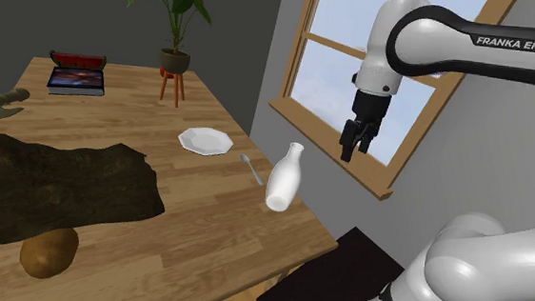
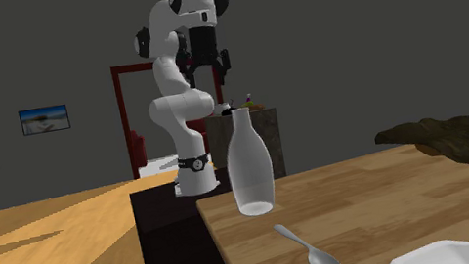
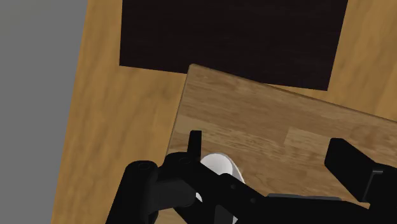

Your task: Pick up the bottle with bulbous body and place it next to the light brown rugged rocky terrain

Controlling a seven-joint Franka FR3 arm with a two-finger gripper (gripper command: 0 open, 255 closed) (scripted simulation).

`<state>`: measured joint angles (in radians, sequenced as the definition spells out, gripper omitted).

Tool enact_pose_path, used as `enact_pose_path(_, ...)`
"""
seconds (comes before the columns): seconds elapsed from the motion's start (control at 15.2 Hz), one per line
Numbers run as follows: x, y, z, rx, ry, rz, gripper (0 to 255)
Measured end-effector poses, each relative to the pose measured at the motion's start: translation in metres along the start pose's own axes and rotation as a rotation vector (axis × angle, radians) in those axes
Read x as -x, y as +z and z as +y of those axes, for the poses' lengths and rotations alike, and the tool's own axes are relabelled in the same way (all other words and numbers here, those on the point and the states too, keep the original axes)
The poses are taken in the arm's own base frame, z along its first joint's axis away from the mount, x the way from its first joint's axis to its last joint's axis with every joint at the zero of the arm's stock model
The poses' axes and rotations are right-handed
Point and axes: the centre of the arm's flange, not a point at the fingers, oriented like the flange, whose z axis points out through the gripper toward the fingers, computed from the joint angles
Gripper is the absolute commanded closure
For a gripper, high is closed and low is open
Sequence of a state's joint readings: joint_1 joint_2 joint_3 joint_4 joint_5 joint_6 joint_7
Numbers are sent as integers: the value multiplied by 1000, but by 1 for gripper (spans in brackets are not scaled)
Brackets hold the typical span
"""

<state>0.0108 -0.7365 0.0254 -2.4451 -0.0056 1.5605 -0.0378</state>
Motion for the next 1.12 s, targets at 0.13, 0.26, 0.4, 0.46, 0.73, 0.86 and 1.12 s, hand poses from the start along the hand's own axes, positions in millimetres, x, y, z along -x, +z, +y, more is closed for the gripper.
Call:
enact_pose_path(0.13,-5,3,0,-1,-1,5,0)
enact_pose_path(0.26,-21,9,1,-3,-5,25,0)
enact_pose_path(0.4,-41,17,6,-6,-11,50,0)
enact_pose_path(0.46,-55,22,9,-8,-13,62,0)
enact_pose_path(0.73,-96,35,9,-14,-23,115,0)
enact_pose_path(0.86,-116,41,10,-17,-29,141,0)
enact_pose_path(1.12,-148,55,13,-20,-36,178,0)
